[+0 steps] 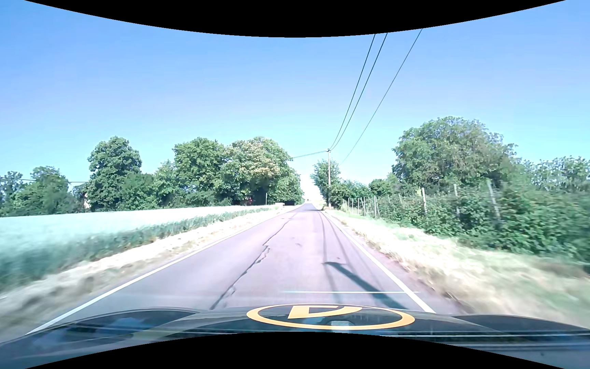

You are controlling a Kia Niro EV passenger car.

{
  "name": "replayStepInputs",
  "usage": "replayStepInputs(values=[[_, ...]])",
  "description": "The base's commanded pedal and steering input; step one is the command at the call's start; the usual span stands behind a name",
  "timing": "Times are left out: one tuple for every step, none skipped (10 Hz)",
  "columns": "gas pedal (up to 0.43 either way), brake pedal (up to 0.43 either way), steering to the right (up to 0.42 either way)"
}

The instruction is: Follow the waypoints while adhering to traffic rules and regulations

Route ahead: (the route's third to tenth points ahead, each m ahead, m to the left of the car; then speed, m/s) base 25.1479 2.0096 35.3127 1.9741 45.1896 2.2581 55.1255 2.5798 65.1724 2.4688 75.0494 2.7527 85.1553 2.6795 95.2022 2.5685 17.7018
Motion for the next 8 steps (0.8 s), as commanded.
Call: replayStepInputs(values=[[0.209,0.000,-0.002],[0.209,0.000,-0.002],[0.220,0.000,-0.002],[0.220,0.000,-0.002],[0.228,0.000,-0.002],[0.240,0.000,-0.002],[0.240,0.000,-0.002],[0.248,0.000,-0.002]])
